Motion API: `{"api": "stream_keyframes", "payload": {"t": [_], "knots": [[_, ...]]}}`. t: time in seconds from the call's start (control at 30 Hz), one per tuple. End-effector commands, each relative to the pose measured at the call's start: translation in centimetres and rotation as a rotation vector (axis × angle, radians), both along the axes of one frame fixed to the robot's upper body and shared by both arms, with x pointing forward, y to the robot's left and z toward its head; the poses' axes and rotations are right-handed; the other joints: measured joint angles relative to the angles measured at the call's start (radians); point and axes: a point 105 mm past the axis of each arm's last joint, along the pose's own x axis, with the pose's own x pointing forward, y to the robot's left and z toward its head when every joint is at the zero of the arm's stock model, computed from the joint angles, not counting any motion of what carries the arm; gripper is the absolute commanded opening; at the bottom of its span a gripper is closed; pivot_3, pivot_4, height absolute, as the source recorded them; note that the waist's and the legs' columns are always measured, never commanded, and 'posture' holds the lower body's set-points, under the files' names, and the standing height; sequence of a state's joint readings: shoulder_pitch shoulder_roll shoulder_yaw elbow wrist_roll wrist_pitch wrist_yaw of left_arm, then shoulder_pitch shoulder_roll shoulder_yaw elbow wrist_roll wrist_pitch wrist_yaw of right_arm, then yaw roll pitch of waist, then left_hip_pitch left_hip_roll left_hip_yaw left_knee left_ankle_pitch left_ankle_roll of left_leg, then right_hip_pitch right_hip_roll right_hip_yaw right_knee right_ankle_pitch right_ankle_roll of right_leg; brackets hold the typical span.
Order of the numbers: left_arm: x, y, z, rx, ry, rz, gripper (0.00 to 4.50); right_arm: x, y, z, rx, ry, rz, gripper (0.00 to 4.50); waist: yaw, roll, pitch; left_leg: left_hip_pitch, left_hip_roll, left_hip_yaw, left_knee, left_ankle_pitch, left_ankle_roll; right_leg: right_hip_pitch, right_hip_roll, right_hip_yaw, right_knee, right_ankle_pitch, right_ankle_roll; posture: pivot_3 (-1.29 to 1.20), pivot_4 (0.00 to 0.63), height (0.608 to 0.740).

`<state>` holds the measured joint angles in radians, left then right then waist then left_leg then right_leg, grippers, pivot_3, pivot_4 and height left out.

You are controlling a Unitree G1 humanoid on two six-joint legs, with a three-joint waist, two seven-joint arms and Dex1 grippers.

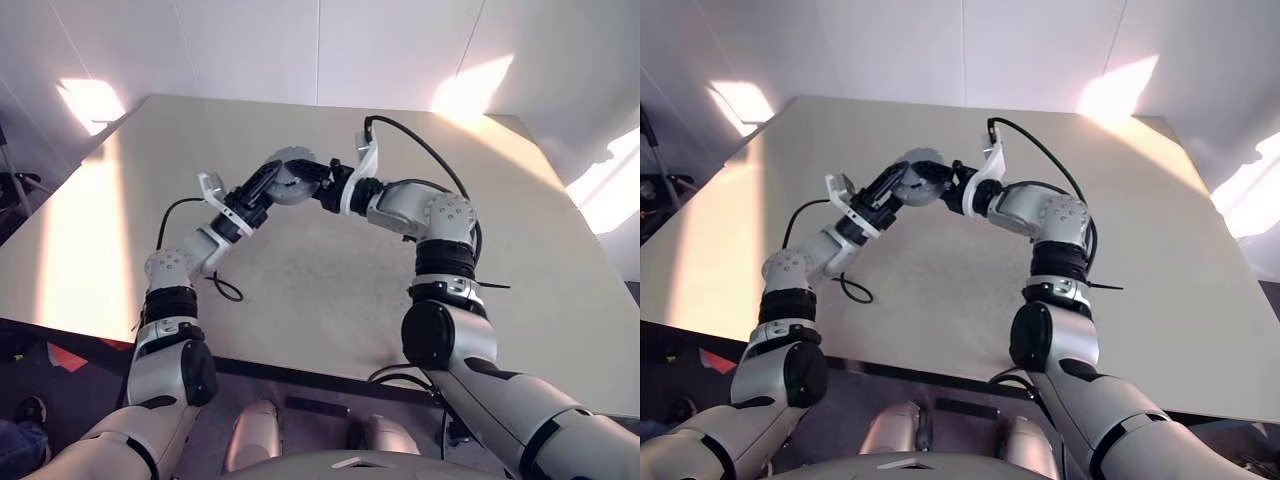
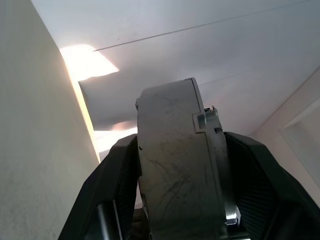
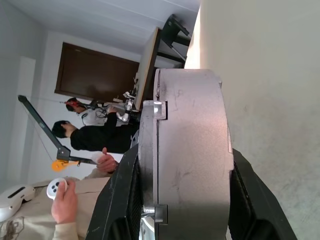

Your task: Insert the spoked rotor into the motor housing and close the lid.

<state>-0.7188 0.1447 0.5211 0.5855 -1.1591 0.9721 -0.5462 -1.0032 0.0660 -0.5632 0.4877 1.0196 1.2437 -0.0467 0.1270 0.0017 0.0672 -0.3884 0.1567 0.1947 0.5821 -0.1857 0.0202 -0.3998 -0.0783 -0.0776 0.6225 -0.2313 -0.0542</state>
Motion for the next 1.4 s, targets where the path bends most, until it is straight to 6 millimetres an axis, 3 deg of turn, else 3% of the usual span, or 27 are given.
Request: {"api": "stream_keyframes", "payload": {"t": [0.03, 0.17, 0.33, 0.5, 0.57, 0.73, 0.83, 0.9, 1.03, 1.13, 1.23, 1.3, 1.4], "knots": [[0.1, 0.3, 0.2, 0.035, -0.012, 0.015, 2.31, 0.0, -0.1, 3.9, 0.07, -0.17, -0.03, 3.02, 0.001, 0.0, 0.0, 0.0, 0.0, 0.0, 0.0, 0.0, 0.0, 0.0, 0.0, 0.0, 0.0, 0.0, 0.0, 0.0, 0.0, 0.74], [0.3, 0.7, -0.1, 0.053, -0.009, 0.043, 2.31, 1.1, -0.9, 4.0, -0.028, -0.234, -0.147, 4.44, 0.001, 0.0, 0.0, 0.0, 0.0, 0.0, 0.0, 0.0, 0.0, 0.0, 0.0, 0.0, 0.0, 0.0, 0.0, 0.0, 0.0, 0.74], [1.9, 3.0, -1.7, 0.154, 0.04, 0.243, 2.31, 2.9, -2.3, 2.7, -0.138, -0.265, -0.302, 4.48, -0.001, 0.0, 0.0, 0.0, 0.0, 0.0, 0.0, 0.0, 0.0, 0.0, 0.0, 0.0, 0.0, 0.0, 0.0, 0.0, 0.0, 0.74], [3.5, 8.5, -4.3, 0.261, 0.181, 0.569, 2.31, 3.2, -3.4, 2.0, -0.153, -0.26, -0.327, 4.48, -0.003, 0.0, 0.0, 0.0, 0.0, -0.001, 0.001, 0.0, 0.0, 0.0, 0.001, 0.0, 0.0, 0.0, 0.0, 0.0, 0.0, 0.74], [3.5, 10.6, -5.3, 0.308, 0.23, 0.662, 2.31, 3.2, -3.9, 1.7, -0.159, -0.266, -0.33, 4.48, -0.003, -0.001, 0.0, 0.0, 0.001, -0.002, 0.001, 0.0, 0.0, 0.001, 0.001, 0.0, 0.0, 0.0, 0.0, 0.0, 0.0, 0.74], [3.5, 13.9, -7.2, 0.356, 0.361, 0.808, 2.31, 3.1, -4.2, 0.9, -0.171, -0.258, -0.323, 4.48, 0.002, -0.001, 0.0, -0.001, 0.0, -0.003, 0.001, 0.0, 0.0, 0.001, 0.001, 0.0, 0.0, 0.0, 0.0, 0.0, 0.0, 0.74], [3.5, 14.8, -8.2, 0.385, 0.423, 0.855, 2.31, 3.1, -3.9, 0.7, -0.178, -0.257, -0.316, 4.48, 0.001, -0.002, 0.0, 0.002, 0.0, -0.003, 0.001, 0.0, -0.001, 0.003, 0.001, 0.0, 0.0, 0.0, 0.0, 0.0, 0.0, 0.74], [3.5, 15.1, -8.2, 0.401, 0.425, 0.874, 2.31, 3.0, -3.7, 0.7, -0.178, -0.257, -0.309, 4.48, -0.004, -0.002, 0.0, 0.008, 0.001, -0.003, 0.001, 0.001, -0.001, 0.009, 0.001, 0.0, 0.0, 0.0, 0.0, 0.0, 0.0, 0.74], [3.2, 16.6, -7.7, 0.389, 0.412, 0.941, 3.45, 3.0, -3.4, 0.3, -0.19, -0.252, -0.293, 4.5, -0.009, -0.002, 0.0, 0.016, 0.003, -0.003, 0.0, 0.003, -0.005, 0.015, 0.002, 0.0, 0.0, -0.003, 0.006, 0.0, 0.0, 0.74], [3.0, 18.5, -7.1, 0.392, 0.422, 1.018, 4.45, 2.8, -3.0, -0.1, -0.195, -0.244, -0.259, 4.5, -0.008, -0.002, 0.0, 0.017, 0.004, -0.003, 0.0, 0.004, -0.006, 0.015, 0.003, 0.0, 0.001, 0.0, -0.001, 0.0, 0.0, 0.74], [2.4, 21.5, -5.8, 0.42, 0.413, 1.134, 4.45, 2.4, -2.5, -0.5, -0.205, -0.24, -0.204, 4.5, -0.009, -0.002, 0.0, 0.016, 0.005, -0.003, 0.0, 0.004, -0.006, 0.014, 0.004, 0.0, 0.001, 0.001, -0.002, 0.0, 0.0, 0.74], [2.3, 22.5, -4.9, 0.448, 0.387, 1.174, 4.45, 2.2, -2.3, -0.4, -0.218, -0.269, -0.181, 4.5, -0.005, -0.002, 0.0, 0.016, 0.005, -0.003, -0.001, 0.004, -0.006, 0.014, 0.004, 0.0, 0.0, 0.001, -0.003, 0.0, 0.0, 0.74], [2.5, 22.9, -2.6, 0.554, 0.264, 1.217, 4.45, 1.7, -2.5, 0.7, -0.379, -0.541, -0.19, 4.5, 0.009, -0.002, 0.0, 0.013, 0.004, -0.003, -0.001, 0.003, -0.005, 0.013, 0.004, -0.001, -0.001, 0.001, -0.002, 0.0, 0.0, 0.74]]}}
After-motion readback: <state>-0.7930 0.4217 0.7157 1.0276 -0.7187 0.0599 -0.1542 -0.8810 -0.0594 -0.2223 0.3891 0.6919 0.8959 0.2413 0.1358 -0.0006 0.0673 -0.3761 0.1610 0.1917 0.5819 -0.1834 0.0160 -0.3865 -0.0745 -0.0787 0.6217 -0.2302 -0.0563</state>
